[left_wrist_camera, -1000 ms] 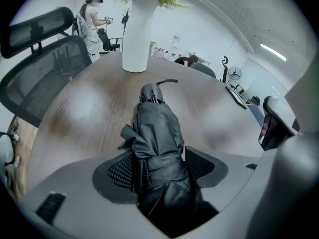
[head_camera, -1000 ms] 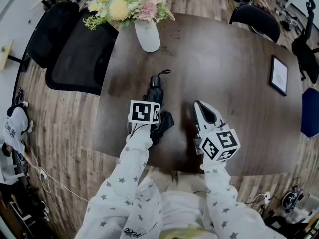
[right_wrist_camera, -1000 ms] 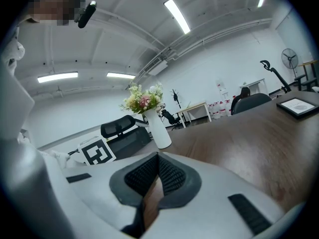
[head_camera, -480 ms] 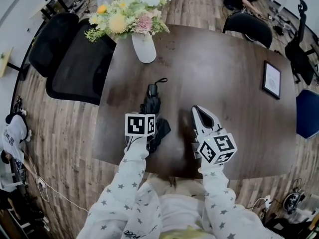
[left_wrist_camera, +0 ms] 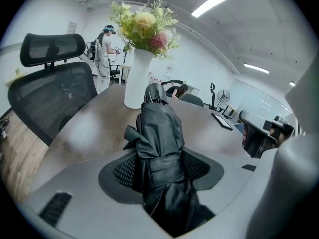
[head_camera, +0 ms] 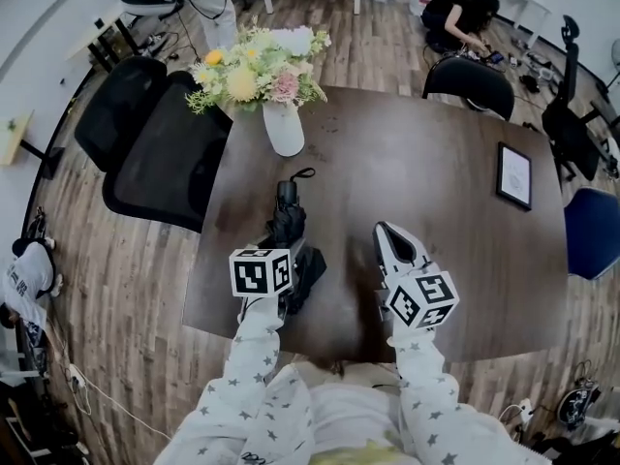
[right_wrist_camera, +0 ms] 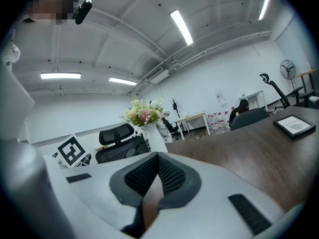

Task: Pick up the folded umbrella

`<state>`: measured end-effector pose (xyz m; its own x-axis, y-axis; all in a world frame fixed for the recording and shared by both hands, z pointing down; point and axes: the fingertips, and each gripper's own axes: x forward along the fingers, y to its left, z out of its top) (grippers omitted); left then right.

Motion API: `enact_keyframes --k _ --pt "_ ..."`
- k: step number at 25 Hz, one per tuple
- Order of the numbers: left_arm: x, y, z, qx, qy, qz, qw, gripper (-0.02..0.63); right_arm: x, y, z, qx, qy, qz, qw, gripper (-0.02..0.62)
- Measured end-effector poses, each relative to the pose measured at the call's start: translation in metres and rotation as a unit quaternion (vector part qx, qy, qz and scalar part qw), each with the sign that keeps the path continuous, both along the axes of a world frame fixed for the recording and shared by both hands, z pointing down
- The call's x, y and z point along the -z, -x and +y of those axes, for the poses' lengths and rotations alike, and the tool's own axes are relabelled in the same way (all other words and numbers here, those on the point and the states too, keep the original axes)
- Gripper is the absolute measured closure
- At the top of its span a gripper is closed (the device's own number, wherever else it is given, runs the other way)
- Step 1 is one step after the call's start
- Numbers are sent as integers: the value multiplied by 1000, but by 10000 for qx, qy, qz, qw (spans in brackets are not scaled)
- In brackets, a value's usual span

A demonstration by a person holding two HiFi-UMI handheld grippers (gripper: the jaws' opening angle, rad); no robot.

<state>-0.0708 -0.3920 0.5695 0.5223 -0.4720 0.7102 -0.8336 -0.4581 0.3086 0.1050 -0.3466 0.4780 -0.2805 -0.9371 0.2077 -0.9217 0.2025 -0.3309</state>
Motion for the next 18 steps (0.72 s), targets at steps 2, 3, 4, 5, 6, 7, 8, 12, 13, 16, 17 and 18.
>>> enact_keyframes --k 2,3,4,5,6,7,8,12,13,16,17,18 --pt "10 4 0 56 -169 105 9998 356 5 0 -1 3 -70 36 10000 574" --pt "16 5 1 78 -269 163 9995 356 8 0 -1 3 -100 58 9999 574" --pt "22 7 2 98 -375 213 9990 356 10 -1 -1 -1 -128 78 9999 574" --pt "28 9 4 116 -484 257 9984 356 13 -1 -1 -8 -156 96 9998 574" --pt "35 10 5 136 -595 301 9977 356 16 -2 -1 -17 -185 112 9998 574" --pt "41 11 7 159 -700 351 9968 356 18 -3 0 -25 -216 127 9997 574" --pt "48 12 9 182 -794 412 9958 356 21 -4 0 -32 -248 143 9996 574" --pt "72 15 17 242 -1091 679 9914 356 31 -5 1 -28 -384 204 9990 574" --pt "78 15 19 240 -1179 718 9901 356 33 -5 1 -23 -419 215 9989 574" --pt "95 17 25 207 -1468 844 9853 356 38 -4 3 6 -507 215 9985 574" --pt "100 18 26 212 -1554 885 9837 356 39 -4 3 16 -531 221 9983 574" --pt "105 19 28 218 -1632 926 9820 356 41 -4 4 22 -562 233 9981 574"
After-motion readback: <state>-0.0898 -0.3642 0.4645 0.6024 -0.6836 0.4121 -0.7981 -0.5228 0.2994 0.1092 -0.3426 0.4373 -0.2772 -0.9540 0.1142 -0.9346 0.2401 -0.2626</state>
